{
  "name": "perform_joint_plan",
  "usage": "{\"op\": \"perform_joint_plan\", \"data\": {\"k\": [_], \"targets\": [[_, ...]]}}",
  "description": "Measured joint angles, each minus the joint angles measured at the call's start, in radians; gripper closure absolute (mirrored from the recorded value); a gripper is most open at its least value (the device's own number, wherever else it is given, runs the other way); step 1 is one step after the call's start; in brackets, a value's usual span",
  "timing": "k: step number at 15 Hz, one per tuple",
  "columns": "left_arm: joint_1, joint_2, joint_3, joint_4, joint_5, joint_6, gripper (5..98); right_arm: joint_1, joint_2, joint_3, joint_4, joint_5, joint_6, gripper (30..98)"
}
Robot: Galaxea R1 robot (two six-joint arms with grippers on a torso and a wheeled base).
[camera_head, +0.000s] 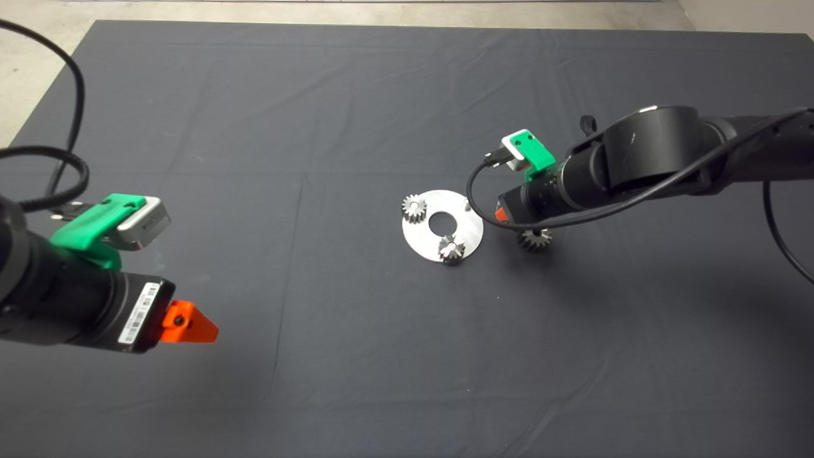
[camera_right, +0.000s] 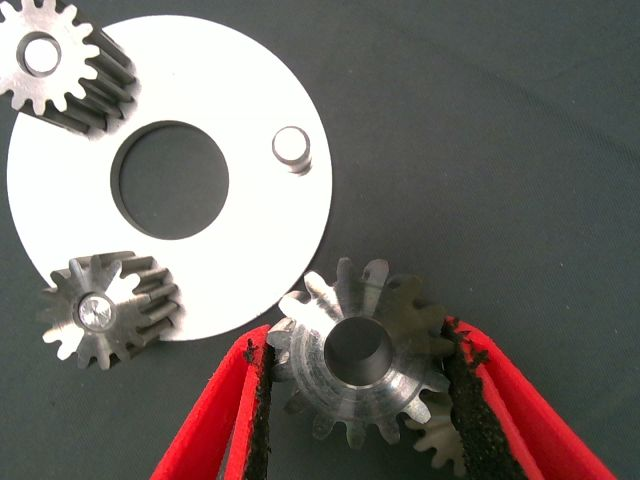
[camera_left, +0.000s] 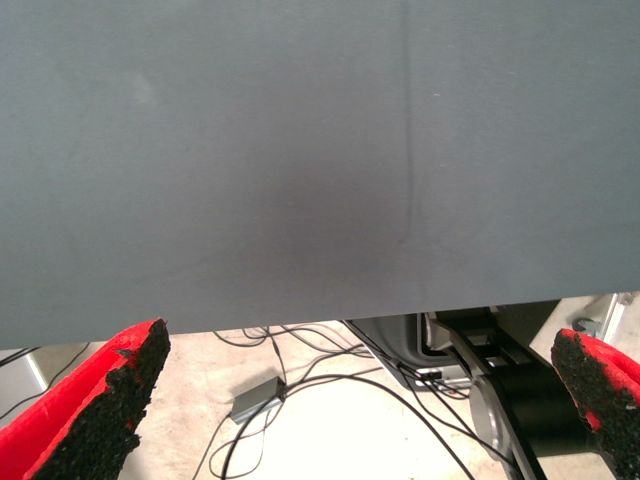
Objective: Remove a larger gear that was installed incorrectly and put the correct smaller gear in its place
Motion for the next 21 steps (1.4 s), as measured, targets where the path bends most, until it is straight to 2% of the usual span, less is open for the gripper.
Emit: {"op": "perform_joint_plan", "data": {"k": [7, 14, 21], "targets": [[0.0, 0.0, 0.0, -0.003, -0.001, 0.0, 5.5, -0.011, 0.01, -0.016, -0.046, -0.002, 0.1, 88.3], [0.0, 0.004, 0.0, -0.003, -0.001, -0.001, 5.5, -0.012, 0.051, -0.058, -0.071, 0.0, 0.107, 88.4], [0.0, 0.004, 0.0, -0.004, 0.0, -0.001, 5.5, -0.039, 0.097, -0.109, -0.092, 0.003, 0.108, 88.4]]}}
